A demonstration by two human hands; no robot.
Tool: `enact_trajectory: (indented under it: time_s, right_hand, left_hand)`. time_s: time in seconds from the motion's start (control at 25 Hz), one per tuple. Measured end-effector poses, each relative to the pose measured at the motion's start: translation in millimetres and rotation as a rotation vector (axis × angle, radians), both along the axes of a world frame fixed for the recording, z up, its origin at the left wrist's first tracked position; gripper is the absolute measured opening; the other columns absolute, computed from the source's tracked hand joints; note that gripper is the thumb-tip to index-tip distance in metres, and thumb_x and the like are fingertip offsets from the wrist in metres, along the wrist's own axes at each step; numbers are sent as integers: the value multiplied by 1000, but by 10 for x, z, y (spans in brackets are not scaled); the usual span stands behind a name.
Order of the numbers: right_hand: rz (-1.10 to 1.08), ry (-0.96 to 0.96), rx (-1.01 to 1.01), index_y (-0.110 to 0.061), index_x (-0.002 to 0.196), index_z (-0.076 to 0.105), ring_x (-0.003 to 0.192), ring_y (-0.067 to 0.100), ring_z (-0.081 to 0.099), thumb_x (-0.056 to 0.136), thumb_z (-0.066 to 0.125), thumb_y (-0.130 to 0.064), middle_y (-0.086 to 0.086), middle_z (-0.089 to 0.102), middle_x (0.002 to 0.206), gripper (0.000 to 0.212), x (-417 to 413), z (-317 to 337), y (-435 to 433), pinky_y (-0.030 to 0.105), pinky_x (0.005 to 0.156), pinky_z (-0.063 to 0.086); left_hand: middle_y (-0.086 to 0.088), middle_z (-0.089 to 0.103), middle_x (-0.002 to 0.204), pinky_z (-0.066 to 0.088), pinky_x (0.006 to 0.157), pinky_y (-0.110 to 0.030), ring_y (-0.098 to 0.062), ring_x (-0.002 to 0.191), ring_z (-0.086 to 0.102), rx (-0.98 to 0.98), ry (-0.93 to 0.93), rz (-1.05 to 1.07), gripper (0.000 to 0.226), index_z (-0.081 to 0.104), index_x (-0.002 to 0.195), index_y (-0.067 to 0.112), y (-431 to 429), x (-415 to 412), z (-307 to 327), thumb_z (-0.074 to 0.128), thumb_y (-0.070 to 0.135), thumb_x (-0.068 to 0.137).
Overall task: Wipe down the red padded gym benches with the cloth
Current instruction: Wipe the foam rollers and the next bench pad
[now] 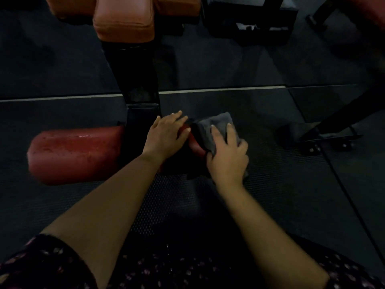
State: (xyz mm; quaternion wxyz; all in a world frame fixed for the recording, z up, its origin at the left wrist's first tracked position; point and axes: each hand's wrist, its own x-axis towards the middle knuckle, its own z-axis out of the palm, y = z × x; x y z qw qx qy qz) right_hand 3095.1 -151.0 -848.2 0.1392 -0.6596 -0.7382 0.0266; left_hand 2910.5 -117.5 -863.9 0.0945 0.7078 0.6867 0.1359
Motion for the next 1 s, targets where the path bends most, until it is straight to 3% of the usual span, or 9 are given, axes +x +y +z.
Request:
enact_trajectory:
  time_s: [0.12, 0.24, 0.32, 0.44, 0.52, 0.64, 0.76, 0.88, 1.0]
  right_hand:
    - [24, 8, 135, -31, 146, 36, 111, 46, 45, 71, 78, -28, 14, 27, 152, 85, 178, -619, -469, 55, 77, 53]
    - [63, 22, 182, -29, 141, 38, 110, 43, 43, 74, 74, -29, 13, 25, 148, 76, 333, -1007, -748, 56, 75, 53]
    - [44, 156, 234, -29, 138, 41, 110, 39, 42, 79, 60, -30, 12, 28, 147, 62, 341, -1012, -679, 55, 77, 53]
    - [-77, 350, 222, -33, 139, 41, 110, 34, 42, 78, 58, -24, 9, 29, 149, 65, 248, -675, -411, 50, 83, 52]
    - [-122, 254, 78, -39, 144, 37, 114, 35, 40, 78, 64, -22, 5, 26, 154, 73, 169, -315, -243, 51, 85, 51]
    - [17, -74, -223, -45, 146, 29, 125, 36, 35, 88, 60, -31, -2, 21, 155, 68, 118, 251, 286, 50, 93, 44]
    - [247, -197, -454, -45, 140, 42, 123, 34, 44, 87, 54, -24, 0, 41, 143, 58, -32, 542, 1061, 47, 97, 44]
    - [385, -209, -679, -38, 137, 52, 113, 27, 55, 83, 56, -10, 1, 56, 125, 61, -176, 590, 1494, 32, 89, 49]
    - [251, 102, -755, -28, 133, 57, 102, 24, 59, 80, 59, -5, 4, 61, 116, 58, -13, 506, 1556, 28, 77, 48]
  left_hand:
    - [-2, 47, 149, 17, 120, -42, -21, 138, 42, -10, 6, -17, 49, 51, 142, 21, 2, 20, -73, 40, 45, 101]
    - [-5, 57, 140, 23, 118, -41, -25, 129, 52, 2, -11, 0, 59, 57, 137, 19, 0, 7, -76, 32, 50, 94]
    - [-5, 59, 138, 26, 117, -42, -25, 127, 55, 20, -4, -5, 61, 59, 136, 18, -8, -1, -93, 31, 50, 92]
    - [-6, 61, 135, 31, 114, -44, -25, 125, 57, 47, -12, -19, 61, 61, 133, 17, -25, -11, -98, 28, 50, 93]
    - [-8, 64, 130, 35, 112, -45, -27, 122, 59, 85, -39, -20, 63, 64, 129, 15, -43, -10, -101, 26, 49, 91]
    - [-11, 68, 124, 40, 108, -47, -29, 116, 63, 138, -79, -19, 59, 68, 123, 13, -53, -15, -126, 29, 43, 90]
    - [-14, 70, 118, 45, 101, -48, -32, 108, 67, 173, -72, -34, 54, 70, 118, 9, -39, -29, -118, 32, 37, 91]
    - [-17, 72, 111, 50, 94, -48, -35, 97, 70, 212, -53, -55, 53, 71, 113, 6, -39, -32, -109, 34, 34, 90]
    - [-15, 70, 118, 47, 100, -47, -33, 109, 67, 193, -102, -41, 55, 71, 117, 8, -49, -25, -126, 32, 35, 90]
